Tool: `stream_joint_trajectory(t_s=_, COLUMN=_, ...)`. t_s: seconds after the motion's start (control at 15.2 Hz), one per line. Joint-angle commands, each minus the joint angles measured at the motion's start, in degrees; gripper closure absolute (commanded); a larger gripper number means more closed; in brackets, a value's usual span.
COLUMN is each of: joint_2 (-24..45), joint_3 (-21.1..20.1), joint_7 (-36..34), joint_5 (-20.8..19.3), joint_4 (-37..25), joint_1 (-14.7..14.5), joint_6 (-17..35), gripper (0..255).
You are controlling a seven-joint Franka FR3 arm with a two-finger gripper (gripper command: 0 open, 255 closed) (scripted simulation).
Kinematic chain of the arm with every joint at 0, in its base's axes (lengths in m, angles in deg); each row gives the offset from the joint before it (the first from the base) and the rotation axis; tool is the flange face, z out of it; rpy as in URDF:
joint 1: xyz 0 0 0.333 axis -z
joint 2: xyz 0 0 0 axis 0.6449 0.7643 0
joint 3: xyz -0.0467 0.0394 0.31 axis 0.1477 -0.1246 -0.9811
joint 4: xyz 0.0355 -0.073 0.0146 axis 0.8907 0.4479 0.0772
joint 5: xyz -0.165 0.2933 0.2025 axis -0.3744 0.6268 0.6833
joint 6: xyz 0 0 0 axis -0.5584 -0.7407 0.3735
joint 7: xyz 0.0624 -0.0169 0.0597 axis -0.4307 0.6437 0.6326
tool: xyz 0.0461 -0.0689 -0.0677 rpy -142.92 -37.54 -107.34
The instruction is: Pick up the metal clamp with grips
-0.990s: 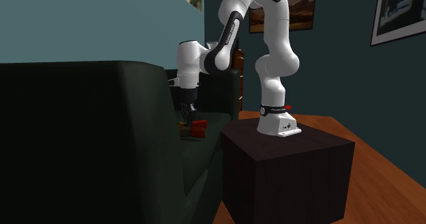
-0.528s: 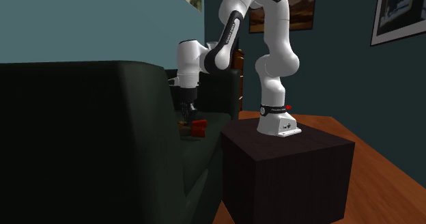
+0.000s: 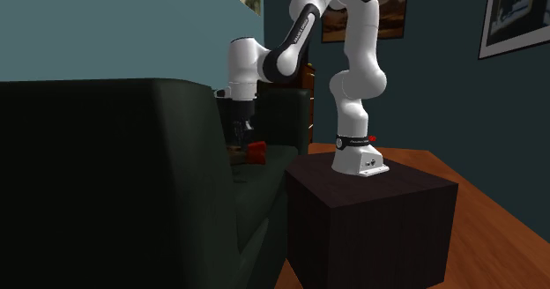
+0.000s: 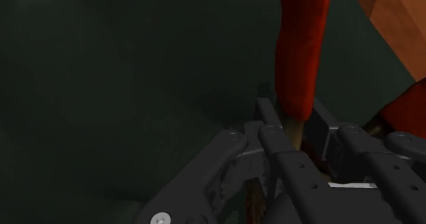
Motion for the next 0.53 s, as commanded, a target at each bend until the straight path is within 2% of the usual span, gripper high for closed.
stream_joint_trajectory(t_s=0.0, joint_2=-1.56, joint_3=0.06, joint_7=0.42, joint_5=0.36, joint_4=-0.38, joint_1=-0.03, joint_6=-1.94, gripper=255)
stream_joint_trajectory(t_s=0.33, joint_2=-5.07, joint_3=0.11, joint_7=1.03, joint_5=1.02, joint_4=-1.41, joint_1=-0.19, joint_6=-6.46, gripper=255)
stream_joint_trajectory(t_s=0.46, joint_2=-5.17, joint_3=0.12, joint_7=1.05, joint_5=1.04, joint_4=-1.44, joint_1=-0.20, joint_6=-6.60, gripper=255)
